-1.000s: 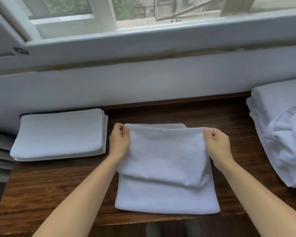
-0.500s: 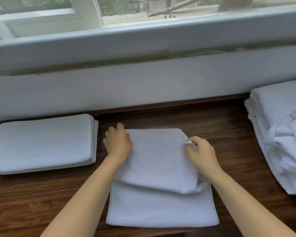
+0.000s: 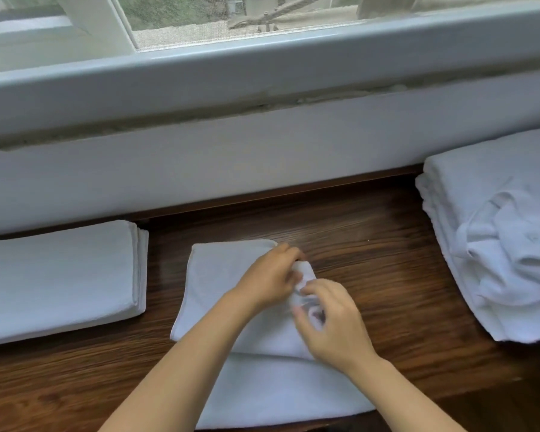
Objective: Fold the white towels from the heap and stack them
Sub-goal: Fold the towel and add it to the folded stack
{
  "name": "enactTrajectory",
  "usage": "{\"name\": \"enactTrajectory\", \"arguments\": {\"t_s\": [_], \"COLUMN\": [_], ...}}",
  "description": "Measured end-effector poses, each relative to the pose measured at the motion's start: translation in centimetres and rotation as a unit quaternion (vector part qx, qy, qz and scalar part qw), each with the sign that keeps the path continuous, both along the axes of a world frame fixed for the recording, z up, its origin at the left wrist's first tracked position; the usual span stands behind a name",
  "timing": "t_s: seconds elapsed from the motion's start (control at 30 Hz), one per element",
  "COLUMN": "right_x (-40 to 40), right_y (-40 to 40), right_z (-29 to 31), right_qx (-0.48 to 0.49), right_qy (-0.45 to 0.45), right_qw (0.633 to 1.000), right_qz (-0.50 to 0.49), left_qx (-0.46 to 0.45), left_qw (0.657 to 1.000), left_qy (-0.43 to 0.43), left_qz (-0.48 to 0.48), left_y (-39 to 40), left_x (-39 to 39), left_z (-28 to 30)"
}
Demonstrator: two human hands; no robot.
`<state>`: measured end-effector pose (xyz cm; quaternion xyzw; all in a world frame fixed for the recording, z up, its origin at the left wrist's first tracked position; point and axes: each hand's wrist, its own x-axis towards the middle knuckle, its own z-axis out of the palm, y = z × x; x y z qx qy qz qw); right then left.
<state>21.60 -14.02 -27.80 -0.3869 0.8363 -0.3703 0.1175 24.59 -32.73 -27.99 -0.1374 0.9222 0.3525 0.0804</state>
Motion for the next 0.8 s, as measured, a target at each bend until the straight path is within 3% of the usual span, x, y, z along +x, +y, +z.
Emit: {"name": "enactTrajectory", "arguments": {"t_s": [0.1, 0.2, 0.27, 0.43, 0.53, 0.6, 0.7, 0.8], "right_x": [-3.2, -5.4, -5.6, -5.7, -5.6, -5.4, -5.3, -5.2], "right_y": [-0.3, -1.6, -2.6, -3.4, -2.9, -2.6, -2.3, -2.2], "right_z": [0.6, 1.1, 1.5, 2.1, 1.4, 0.6, 0.1, 0.5], "right_qx": [0.011, 0.133, 0.142, 0.082, 0.119, 0.111, 0.081, 0.040], "right_qy": [-0.134, -0.235, -0.268, -0.196, -0.150, -0.095, -0.072, -0.142], "right_qw": [0.972, 0.949, 0.946, 0.977, 0.981, 0.988, 0.993, 0.989], "right_qz": [-0.190, -0.163, -0.112, -0.025, 0.041, 0.049, 0.035, -0.013], "left_qx": [0.002, 0.028, 0.051, 0.077, 0.107, 0.132, 0.135, 0.142], "left_qw": [0.997, 0.991, 0.989, 0.988, 0.984, 0.968, 0.927, 0.922], "left_qy": [0.080, 0.131, 0.134, 0.111, 0.111, 0.099, -0.011, -0.120], "left_qz": [0.013, 0.029, 0.043, 0.080, 0.094, 0.189, 0.349, 0.341], "left_y": [0.2, 0.7, 0.9, 0.7, 1.2, 2.5, 4.1, 5.0], "left_x": [1.7, 2.5, 2.6, 3.1, 4.5, 5.4, 5.8, 5.1], "left_z": [-0.8, -1.1, -1.0, -0.4, -0.4, -0.2, 0.5, 0.8]}}
